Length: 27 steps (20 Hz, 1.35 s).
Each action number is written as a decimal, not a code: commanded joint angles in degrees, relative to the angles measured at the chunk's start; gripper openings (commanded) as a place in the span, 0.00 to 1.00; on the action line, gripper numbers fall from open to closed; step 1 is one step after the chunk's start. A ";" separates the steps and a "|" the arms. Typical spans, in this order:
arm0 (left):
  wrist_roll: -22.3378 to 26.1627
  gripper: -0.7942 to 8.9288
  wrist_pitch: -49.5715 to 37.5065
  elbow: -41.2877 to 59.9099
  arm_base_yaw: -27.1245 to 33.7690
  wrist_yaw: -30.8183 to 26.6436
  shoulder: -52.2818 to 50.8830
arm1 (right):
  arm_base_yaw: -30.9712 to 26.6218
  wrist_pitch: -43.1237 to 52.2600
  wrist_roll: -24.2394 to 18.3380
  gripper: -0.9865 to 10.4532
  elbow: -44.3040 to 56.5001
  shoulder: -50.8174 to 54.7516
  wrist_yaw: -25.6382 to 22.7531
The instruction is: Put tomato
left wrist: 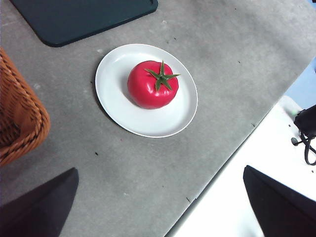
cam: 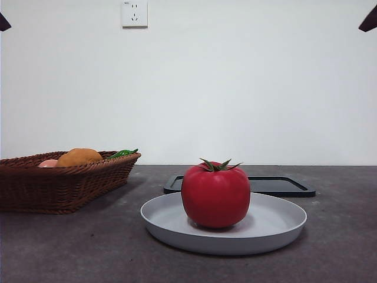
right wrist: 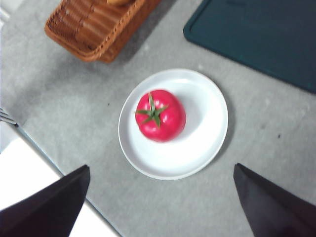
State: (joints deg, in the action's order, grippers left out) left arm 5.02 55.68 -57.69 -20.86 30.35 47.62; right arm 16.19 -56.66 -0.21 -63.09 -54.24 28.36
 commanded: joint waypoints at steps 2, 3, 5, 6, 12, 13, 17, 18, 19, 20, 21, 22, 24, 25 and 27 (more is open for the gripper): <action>0.52 0.63 -1.20 -0.87 -0.15 0.33 0.28 | 2.54 2.89 -0.22 0.49 -1.14 -1.75 0.11; 0.52 0.63 -1.38 -0.87 -0.15 0.33 0.31 | 3.45 3.82 -0.20 0.49 -1.14 -2.64 0.13; 0.52 0.63 -1.38 -0.87 -0.15 0.33 0.28 | 5.51 5.73 -0.20 0.50 -1.14 -5.03 0.11; 0.52 0.63 -1.38 -0.87 -0.15 0.33 0.28 | 6.67 6.86 -0.20 0.52 -1.14 -6.47 0.07; 0.52 0.63 -1.38 -0.87 -0.15 0.33 0.28 | 13.46 13.90 -0.26 0.53 -1.14 -17.22 -4.46; 0.52 0.63 -1.38 -0.87 -0.15 0.33 0.28 | 14.40 14.78 -0.26 0.54 -1.14 -19.02 -5.73; 0.52 0.63 -1.38 -0.87 -0.15 0.33 0.28 | 17.66 18.03 -0.28 0.55 -1.14 -26.03 -9.51; 0.52 0.63 -1.38 -0.87 -0.15 0.33 0.31 | 18.43 18.60 -0.26 0.56 -1.14 -27.74 -10.38; 0.52 0.63 -1.38 -0.87 -0.15 0.33 0.31 | 19.02 19.17 -0.26 0.56 -1.14 -29.05 -10.88; 0.52 0.63 -1.38 -0.87 -0.15 0.33 0.31 | 19.61 20.00 -0.26 0.56 -1.14 -30.51 -11.19; 0.52 0.63 -1.38 -0.87 -0.15 0.33 0.28 | 20.13 20.68 -0.26 0.56 -1.14 -31.52 -11.98; 0.52 0.63 -1.38 -0.87 -0.15 0.33 0.28 | 20.63 21.35 -0.26 0.56 -1.14 -32.52 -13.09; 0.52 0.63 -1.38 -0.87 -0.15 0.33 0.28 | 21.51 22.53 -0.24 0.57 -1.14 -33.97 -13.94; 0.52 0.63 -1.40 -0.87 -0.15 0.33 0.28 | 21.84 22.97 -0.24 0.57 -1.14 -34.47 -13.97; 0.52 0.63 -1.42 -0.87 -0.15 0.33 0.28 | 22.45 23.82 -0.24 0.57 -1.14 -35.80 -15.45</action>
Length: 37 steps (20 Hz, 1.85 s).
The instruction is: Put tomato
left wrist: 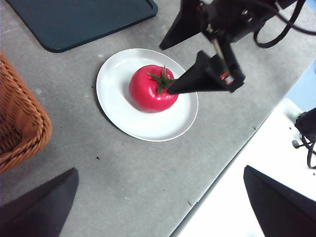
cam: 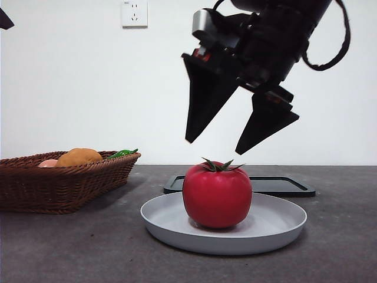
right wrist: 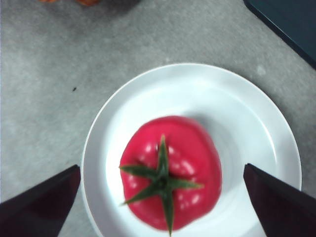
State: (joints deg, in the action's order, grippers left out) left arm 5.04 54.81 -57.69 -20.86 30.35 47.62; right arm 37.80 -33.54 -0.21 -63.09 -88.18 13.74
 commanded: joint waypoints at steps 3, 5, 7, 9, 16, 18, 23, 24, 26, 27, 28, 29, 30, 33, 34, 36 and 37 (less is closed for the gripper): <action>0.50 0.63 -0.55 -0.87 -0.15 0.33 0.28 | 1.46 1.01 -0.22 0.57 -1.14 -3.67 -1.79; 0.50 0.63 -0.57 -0.87 -0.15 0.33 0.28 | 1.57 1.38 -0.22 0.57 -1.14 -5.14 -2.21; 0.50 0.63 -0.57 -0.87 -0.15 0.33 0.28 | 1.57 1.55 -0.20 0.57 -1.14 -6.75 -2.21; 0.50 0.63 -0.57 -0.87 -0.15 0.33 0.31 | 1.79 1.86 -0.22 0.57 -1.14 -8.31 -2.23; 0.50 0.63 -0.59 -0.87 -0.15 0.33 0.28 | 2.19 2.89 -0.13 0.54 -1.14 -11.43 -2.32; 0.50 0.63 -0.59 -0.87 -0.15 0.33 0.28 | 2.19 2.67 0.24 0.45 -1.14 -11.47 -4.26; 0.50 0.63 -0.57 -0.87 -0.15 0.33 0.31 | 2.21 2.64 0.63 0.34 -1.14 -11.45 -4.68; 0.50 0.63 -0.57 -0.87 -0.15 0.33 0.28 | 2.19 2.62 1.05 0.34 -1.16 -11.39 -4.63; 0.50 0.63 -0.57 -0.87 -0.15 0.33 0.28 | 2.10 1.66 1.05 0.34 -1.86 -10.84 -4.83; 0.50 0.63 -0.57 -0.87 -0.15 0.33 0.28 | 2.03 0.85 0.96 0.34 -2.80 -10.19 -4.85; 0.50 0.63 -0.57 -0.87 -0.15 0.33 0.28 | 1.90 0.17 0.83 0.34 -4.15 -9.55 -4.85; 0.50 0.63 -0.57 -0.87 -0.15 0.33 0.31 | 1.68 -0.46 0.81 0.34 -5.84 -8.83 -4.85; 0.50 0.63 -0.59 -0.87 -0.15 0.33 0.28 | 1.40 -1.07 0.81 0.34 -7.76 -8.28 -5.09; 0.50 0.63 -0.55 -0.87 -0.15 0.33 0.28 | -0.50 -2.56 0.00 0.34 -15.04 -8.13 -8.24; 0.50 0.63 -0.55 -0.87 -0.15 0.33 0.28 | -1.33 -2.40 -0.52 0.34 -16.68 -8.13 -8.98; 0.50 0.63 -0.55 -0.87 -0.15 0.33 0.28 | -3.80 -2.21 -0.90 0.34 -20.06 -8.61 -9.55; 0.50 0.63 -0.55 -0.87 -0.15 0.33 0.28 | -5.55 -2.08 -0.92 0.34 -21.70 -9.22 -9.49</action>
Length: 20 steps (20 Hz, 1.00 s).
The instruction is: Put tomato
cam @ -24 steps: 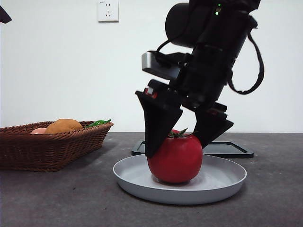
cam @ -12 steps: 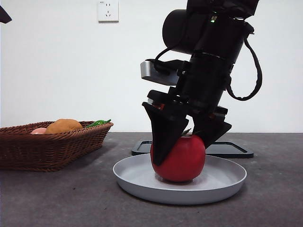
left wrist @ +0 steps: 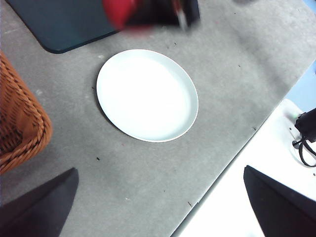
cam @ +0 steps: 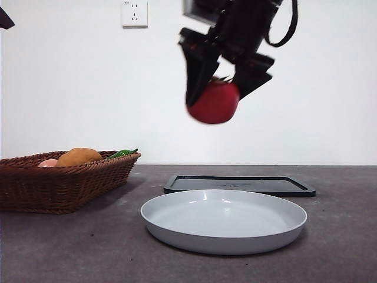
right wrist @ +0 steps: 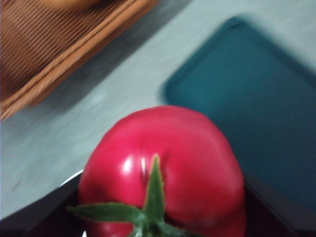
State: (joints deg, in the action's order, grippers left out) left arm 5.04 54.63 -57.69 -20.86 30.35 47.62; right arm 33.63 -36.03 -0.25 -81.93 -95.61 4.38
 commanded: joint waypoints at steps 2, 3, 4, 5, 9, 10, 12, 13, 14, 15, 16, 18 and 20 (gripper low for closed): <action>0.50 0.63 -0.37 -0.87 -0.15 0.33 0.28 | -4.50 0.85 -0.90 0.34 -5.73 -3.87 0.13; 0.50 0.63 -0.39 -0.87 -0.15 0.33 0.28 | -6.27 1.57 -1.29 0.34 -7.26 -5.64 0.15; 0.50 0.63 -0.39 -0.87 -0.15 0.33 0.28 | -7.98 2.38 -1.70 0.34 -9.03 -7.96 0.15; 0.50 0.63 -0.39 -0.87 -0.15 0.33 0.28 | -8.98 3.54 -1.77 0.34 -10.14 -10.03 0.15; 0.44 0.63 -0.22 -0.87 -0.15 0.33 0.28 | -11.08 7.37 -2.38 0.34 -13.11 -18.47 0.74; 0.44 0.63 -0.20 -0.87 -0.15 0.33 0.28 | -11.28 8.28 -2.34 0.34 -13.22 -20.20 0.87; 0.42 0.63 -0.22 -0.87 -0.15 0.33 0.28 | -11.39 9.35 -2.36 0.34 -13.29 -22.84 1.53; 0.31 0.63 -0.20 -0.87 -0.15 0.33 0.28 | -11.45 9.79 -2.36 0.34 -13.31 -23.98 1.55; 0.26 0.63 -0.20 -0.87 -0.15 0.33 0.28 | -11.54 9.99 -2.34 0.34 -13.31 -25.00 1.57; 0.26 0.63 -0.20 -0.87 -0.15 0.33 0.28 | -11.56 10.36 -2.36 0.34 -13.31 -25.88 1.57; 0.24 0.63 -0.17 -0.87 -0.15 0.33 0.28 | -11.65 10.67 -2.36 0.34 -13.31 -26.58 1.55; 0.17 0.63 -0.15 -0.87 -0.15 0.33 0.28 | -11.80 10.69 -2.36 0.34 -13.31 -27.47 1.55; 0.17 0.63 -0.13 -0.87 -0.15 0.33 0.28 | -11.98 10.23 -2.34 0.34 -13.31 -28.28 1.57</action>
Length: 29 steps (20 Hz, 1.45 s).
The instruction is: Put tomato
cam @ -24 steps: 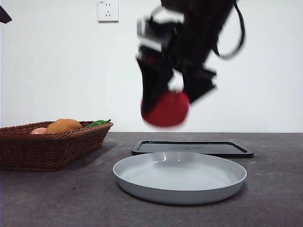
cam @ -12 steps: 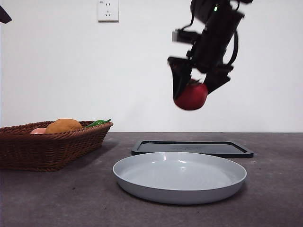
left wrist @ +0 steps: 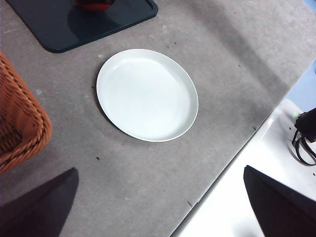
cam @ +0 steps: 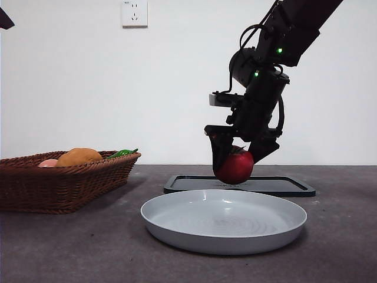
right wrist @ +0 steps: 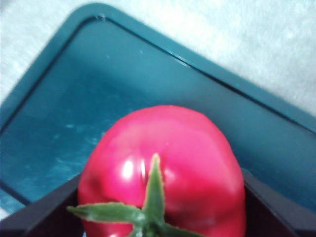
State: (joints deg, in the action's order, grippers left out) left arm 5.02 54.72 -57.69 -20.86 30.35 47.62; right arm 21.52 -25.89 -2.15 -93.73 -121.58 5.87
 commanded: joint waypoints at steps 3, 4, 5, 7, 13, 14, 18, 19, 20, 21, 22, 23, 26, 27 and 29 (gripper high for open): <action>0.24 0.63 -0.24 -0.87 -0.15 0.33 0.28 | 0.15 -0.55 -0.46 0.36 -1.51 -2.62 0.11; 0.26 0.63 -0.24 -0.87 -0.15 0.33 0.28 | 0.15 -0.76 -0.44 0.42 -1.51 -2.62 0.11; 0.26 0.63 -0.24 -0.87 -0.15 0.33 0.28 | 0.15 -1.18 -0.44 0.45 -1.51 -2.62 0.11; 0.26 0.63 -0.24 -0.87 -0.15 0.33 0.28 | 0.15 -1.33 -0.42 0.47 -1.53 -2.60 0.13; 0.26 0.63 -0.24 -0.87 -0.15 0.33 0.28 | 0.15 -2.40 -0.26 0.57 -1.64 0.07 0.07; 0.26 0.63 -0.24 -0.87 -0.15 0.33 0.28 | 0.13 -2.91 -0.26 0.57 -1.64 1.14 0.04; 0.26 0.63 -0.24 -0.87 -0.15 0.33 0.28 | 0.09 -9.31 0.26 0.57 -1.64 7.74 1.66; 0.26 0.63 -0.24 -0.87 -0.15 0.33 0.28 | 0.11 -11.67 0.28 0.57 -1.64 10.10 2.93; 0.26 0.63 -0.24 -0.87 -0.15 0.33 0.28 | 0.11 -14.36 0.42 0.57 -1.64 12.94 3.32; 0.26 0.63 -0.24 -0.87 -0.15 0.33 0.28 | 0.11 -16.90 0.39 0.57 -1.64 15.56 3.32; 0.26 0.63 -0.24 -0.87 -0.15 0.33 0.28 | 0.11 -19.78 0.31 0.57 -1.64 18.47 3.39; 0.28 0.63 -0.24 -0.87 -0.15 0.33 0.28 | 0.09 -22.67 -0.33 0.57 -1.64 21.40 5.03; 0.31 0.63 -0.28 -0.87 -0.15 0.33 0.28 | 0.09 -28.81 -0.46 0.57 -1.62 29.92 7.78; 0.31 0.63 -0.28 -0.87 -0.15 0.33 0.28 | 0.11 -30.38 -0.46 0.57 -1.62 31.76 7.85; 0.33 0.63 -0.28 -0.87 -0.15 0.33 0.28 | 0.11 -33.86 -0.48 0.57 -1.49 35.85 8.11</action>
State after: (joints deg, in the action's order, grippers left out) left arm 5.02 54.72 -57.69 -20.86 30.35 47.62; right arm 21.32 -60.05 -2.17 -94.11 -84.95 13.82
